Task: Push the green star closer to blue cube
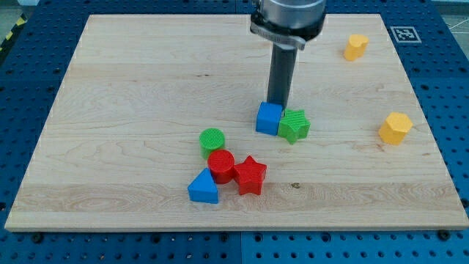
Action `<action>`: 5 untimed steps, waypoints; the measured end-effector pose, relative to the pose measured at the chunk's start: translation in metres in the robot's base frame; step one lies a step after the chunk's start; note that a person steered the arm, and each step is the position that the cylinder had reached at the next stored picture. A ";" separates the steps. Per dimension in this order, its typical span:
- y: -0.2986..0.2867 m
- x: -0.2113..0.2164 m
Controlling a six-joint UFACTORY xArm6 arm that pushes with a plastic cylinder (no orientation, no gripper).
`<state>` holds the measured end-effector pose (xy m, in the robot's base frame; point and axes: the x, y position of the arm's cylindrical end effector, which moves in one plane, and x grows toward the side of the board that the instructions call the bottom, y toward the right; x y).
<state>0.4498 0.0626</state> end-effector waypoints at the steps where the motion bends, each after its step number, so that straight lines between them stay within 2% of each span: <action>1: 0.000 0.047; 3: -0.008 0.116; 4: -0.007 0.128; 5: 0.035 0.113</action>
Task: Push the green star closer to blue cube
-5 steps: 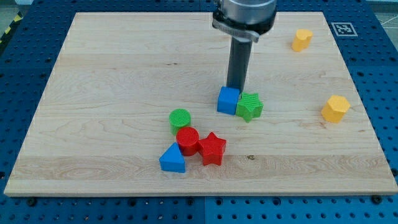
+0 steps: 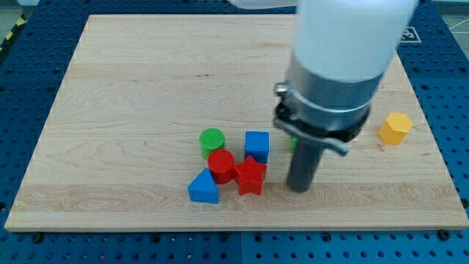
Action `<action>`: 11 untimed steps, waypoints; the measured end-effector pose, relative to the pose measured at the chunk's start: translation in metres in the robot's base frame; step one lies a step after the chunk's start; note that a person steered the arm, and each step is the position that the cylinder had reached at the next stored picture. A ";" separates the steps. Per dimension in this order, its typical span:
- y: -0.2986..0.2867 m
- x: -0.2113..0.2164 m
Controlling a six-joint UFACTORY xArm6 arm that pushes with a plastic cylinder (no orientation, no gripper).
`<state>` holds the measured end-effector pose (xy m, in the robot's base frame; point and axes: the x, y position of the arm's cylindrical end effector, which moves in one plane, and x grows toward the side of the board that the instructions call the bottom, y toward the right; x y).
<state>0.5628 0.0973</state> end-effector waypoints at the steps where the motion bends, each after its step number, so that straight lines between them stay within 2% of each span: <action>1: 0.012 -0.041; 2: 0.008 -0.065; 4: -0.006 -0.065; 5: 0.005 -0.057; 6: 0.049 -0.061; 8: 0.056 -0.142; 9: 0.038 -0.151; 10: 0.017 -0.139; 11: 0.005 -0.102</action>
